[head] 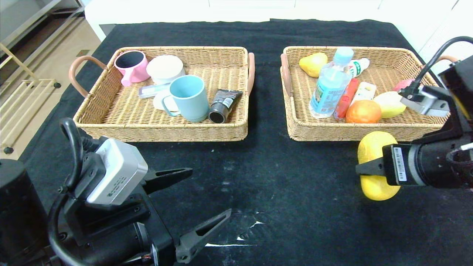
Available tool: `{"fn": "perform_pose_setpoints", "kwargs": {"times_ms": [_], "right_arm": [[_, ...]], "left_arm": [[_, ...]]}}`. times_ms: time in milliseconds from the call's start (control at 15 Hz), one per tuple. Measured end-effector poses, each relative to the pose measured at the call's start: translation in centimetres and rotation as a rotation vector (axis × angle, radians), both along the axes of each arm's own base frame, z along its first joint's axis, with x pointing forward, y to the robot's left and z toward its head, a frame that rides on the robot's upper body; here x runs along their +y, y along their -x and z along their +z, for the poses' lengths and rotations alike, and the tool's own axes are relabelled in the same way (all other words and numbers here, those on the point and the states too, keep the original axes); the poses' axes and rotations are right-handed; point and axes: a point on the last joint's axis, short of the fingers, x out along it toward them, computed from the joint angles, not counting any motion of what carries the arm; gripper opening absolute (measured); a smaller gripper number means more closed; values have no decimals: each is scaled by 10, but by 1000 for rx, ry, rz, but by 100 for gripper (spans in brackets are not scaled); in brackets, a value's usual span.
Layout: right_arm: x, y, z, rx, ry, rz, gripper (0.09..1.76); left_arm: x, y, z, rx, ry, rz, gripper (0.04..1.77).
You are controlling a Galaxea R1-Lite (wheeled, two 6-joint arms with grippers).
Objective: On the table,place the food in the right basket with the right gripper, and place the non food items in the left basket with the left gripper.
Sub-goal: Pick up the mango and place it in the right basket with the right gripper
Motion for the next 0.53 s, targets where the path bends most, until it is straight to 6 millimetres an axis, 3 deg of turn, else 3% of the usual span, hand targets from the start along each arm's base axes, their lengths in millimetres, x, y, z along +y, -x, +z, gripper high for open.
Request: {"fn": "perform_pose_setpoints", "kwargs": {"times_ms": [533], "right_arm": [[-65, -5, 14, -154, 42, 12, 96]], "left_arm": [[0, -1, -1, 5, -3, 2, 172]]}}
